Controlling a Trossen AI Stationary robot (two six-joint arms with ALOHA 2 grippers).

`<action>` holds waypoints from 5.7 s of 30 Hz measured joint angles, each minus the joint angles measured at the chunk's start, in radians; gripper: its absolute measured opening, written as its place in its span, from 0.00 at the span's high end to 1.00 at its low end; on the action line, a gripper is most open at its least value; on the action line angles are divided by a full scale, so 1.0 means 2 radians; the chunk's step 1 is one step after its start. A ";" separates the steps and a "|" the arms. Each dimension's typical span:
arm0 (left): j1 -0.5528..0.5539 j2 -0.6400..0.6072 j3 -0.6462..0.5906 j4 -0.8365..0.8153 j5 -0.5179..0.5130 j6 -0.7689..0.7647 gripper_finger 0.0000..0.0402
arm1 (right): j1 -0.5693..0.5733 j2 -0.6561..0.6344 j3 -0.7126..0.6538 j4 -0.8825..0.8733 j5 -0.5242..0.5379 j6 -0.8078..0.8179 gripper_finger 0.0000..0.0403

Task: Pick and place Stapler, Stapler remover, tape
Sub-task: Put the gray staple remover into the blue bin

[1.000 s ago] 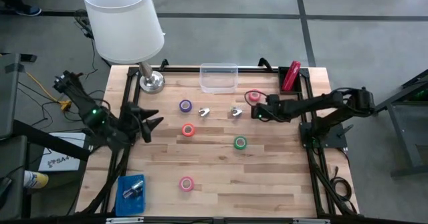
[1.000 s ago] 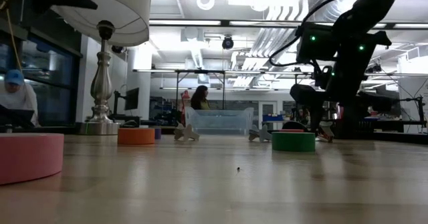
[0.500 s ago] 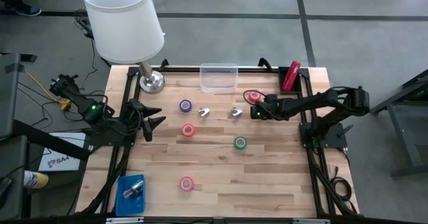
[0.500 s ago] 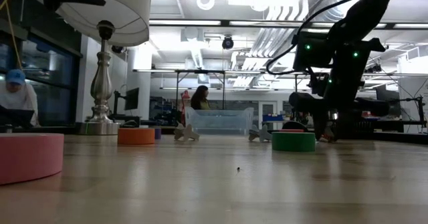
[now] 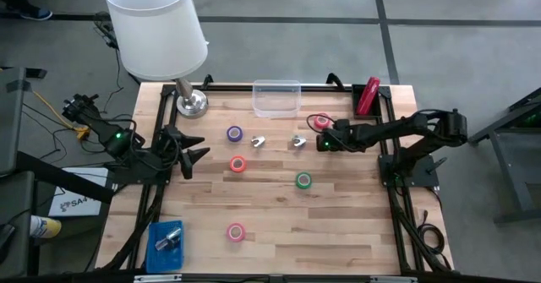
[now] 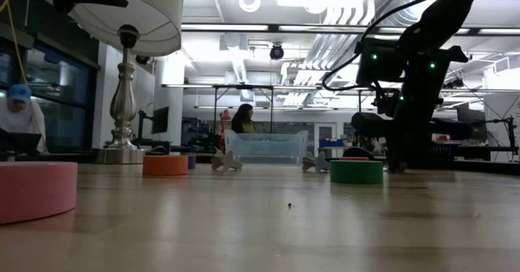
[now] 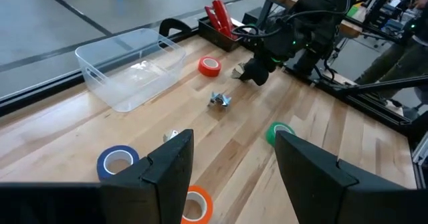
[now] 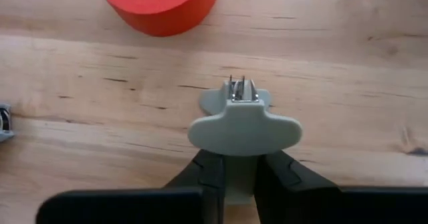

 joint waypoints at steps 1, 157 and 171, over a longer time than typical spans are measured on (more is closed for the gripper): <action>0.000 0.000 0.000 0.000 0.000 0.000 0.49 | 0.000 0.000 0.000 0.002 -0.001 -0.004 0.91; 0.154 0.195 0.000 0.556 0.290 0.246 0.64 | 0.203 0.088 0.303 0.486 -0.106 -0.470 0.86; 0.154 0.195 0.000 0.556 0.290 0.247 0.64 | 0.203 0.088 0.303 0.464 -0.104 -0.452 0.67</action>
